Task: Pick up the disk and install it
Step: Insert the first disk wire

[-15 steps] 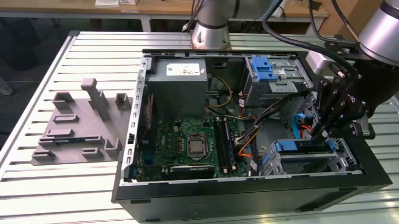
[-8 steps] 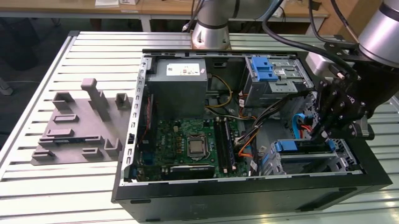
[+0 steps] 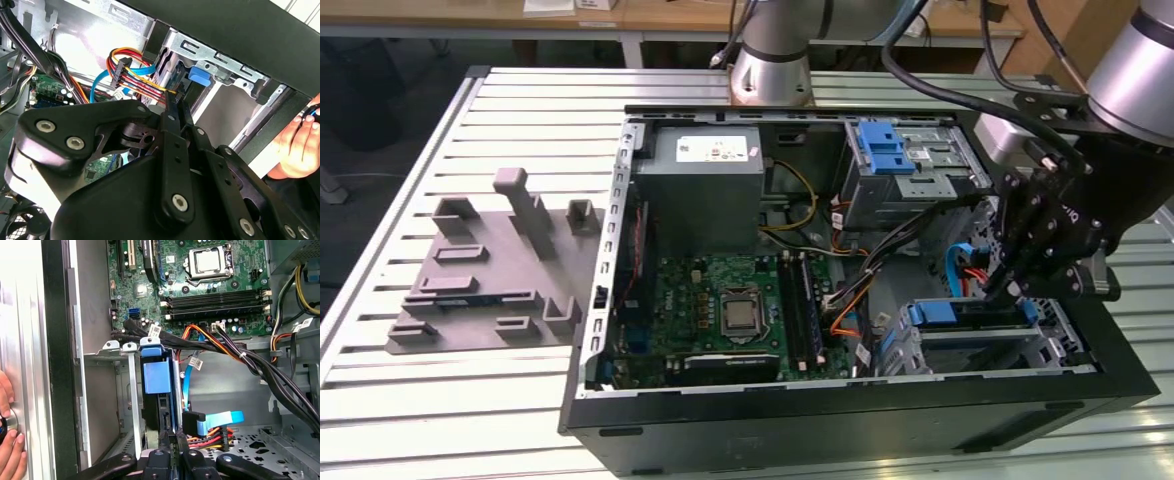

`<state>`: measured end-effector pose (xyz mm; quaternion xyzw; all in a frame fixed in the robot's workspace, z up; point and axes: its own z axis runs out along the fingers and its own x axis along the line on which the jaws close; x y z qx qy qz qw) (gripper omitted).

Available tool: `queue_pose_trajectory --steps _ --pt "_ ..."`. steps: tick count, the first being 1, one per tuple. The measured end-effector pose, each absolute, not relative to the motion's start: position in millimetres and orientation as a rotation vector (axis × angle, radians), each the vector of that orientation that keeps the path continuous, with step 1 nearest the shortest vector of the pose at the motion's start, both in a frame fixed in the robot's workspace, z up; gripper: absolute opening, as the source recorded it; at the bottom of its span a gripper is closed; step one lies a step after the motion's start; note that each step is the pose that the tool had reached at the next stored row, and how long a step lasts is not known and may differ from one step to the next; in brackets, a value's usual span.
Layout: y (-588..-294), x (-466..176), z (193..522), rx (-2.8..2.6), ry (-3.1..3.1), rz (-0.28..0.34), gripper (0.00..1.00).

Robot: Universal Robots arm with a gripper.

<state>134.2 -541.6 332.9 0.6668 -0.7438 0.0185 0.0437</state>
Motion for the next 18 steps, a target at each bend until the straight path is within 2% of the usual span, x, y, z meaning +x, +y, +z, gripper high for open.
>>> queue_pose_trajectory --steps 18 --pt "-543.8 134.4 333.4 2.054 -2.261 0.056 0.16"
